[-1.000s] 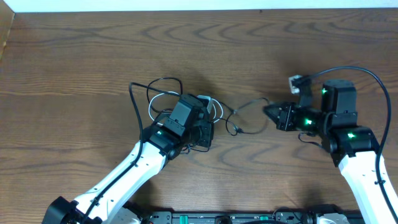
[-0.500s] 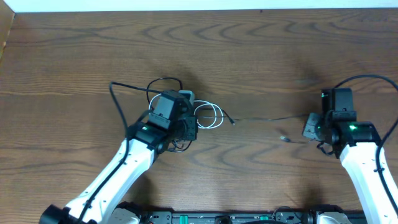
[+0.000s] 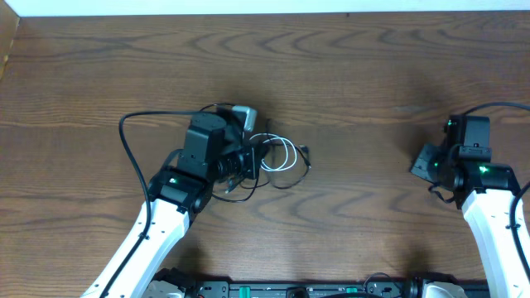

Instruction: Untangle cables

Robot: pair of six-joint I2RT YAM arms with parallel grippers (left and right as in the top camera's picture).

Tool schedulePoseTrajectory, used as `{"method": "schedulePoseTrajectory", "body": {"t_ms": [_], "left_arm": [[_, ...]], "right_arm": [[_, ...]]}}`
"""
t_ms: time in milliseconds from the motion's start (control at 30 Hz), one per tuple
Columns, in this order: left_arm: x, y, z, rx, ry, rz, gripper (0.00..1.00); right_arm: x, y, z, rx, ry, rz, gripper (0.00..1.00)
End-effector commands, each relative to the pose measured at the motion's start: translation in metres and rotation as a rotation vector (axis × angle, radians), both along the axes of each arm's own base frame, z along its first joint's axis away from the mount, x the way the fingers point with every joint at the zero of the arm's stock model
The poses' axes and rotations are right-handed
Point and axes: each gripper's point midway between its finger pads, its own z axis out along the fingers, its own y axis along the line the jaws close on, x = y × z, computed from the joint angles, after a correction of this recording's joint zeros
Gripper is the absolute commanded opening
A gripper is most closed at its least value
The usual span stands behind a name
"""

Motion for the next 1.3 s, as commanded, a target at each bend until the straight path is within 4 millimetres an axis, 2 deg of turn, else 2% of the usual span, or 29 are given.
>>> {"method": "schedulePoseTrajectory", "body": {"t_ms": [0,167,267,333,533,700,800,1067,1200,1233,1267], "left_arm": [[-0.025,-0.031,0.055,-0.214,-0.098,-0.231,0.07],[-0.019,-0.036,0.126,-0.361,-0.331,-0.238,0.08],[-0.019,-0.033,0.152,-0.397,-0.43,-0.226,0.08],[-0.016,-0.031,0.15,-0.393,-0.423,-0.202,0.08],[0.01,-0.016,0.113,-0.336,-0.238,0.01,0.08],[0.027,-0.002,0.114,-0.393,-0.168,0.177,0.08],[0.03,0.001,0.113,-0.437,-0.111,0.232,0.08],[0.022,-0.012,0.116,-0.482,-0.064,0.216,0.07],[0.016,-0.023,0.123,-0.5,-0.078,0.178,0.07],[0.014,-0.025,0.126,-0.507,-0.086,0.168,0.07],[0.013,-0.027,0.128,-0.515,-0.089,0.162,0.07]], "right_arm": [[0.006,0.066,0.022,0.289,-0.092,0.29,0.57],[0.001,0.114,0.048,0.46,-0.187,0.523,0.61],[-0.008,0.138,0.064,0.541,-0.248,0.674,0.65],[-0.013,0.15,0.071,0.568,-0.28,0.75,0.68],[-0.023,0.176,0.075,0.566,-0.302,0.877,0.72],[-0.031,0.204,0.084,0.563,-0.352,1.0,0.8],[-0.032,0.219,0.09,0.55,-0.398,1.062,0.84],[-0.021,0.248,0.098,0.409,-0.519,1.11,0.88],[-0.01,0.258,0.103,0.327,-0.574,1.061,0.83],[-0.007,0.259,0.104,0.309,-0.585,1.044,0.78],[-0.003,0.259,0.105,0.289,-0.595,1.019,0.67]]}}
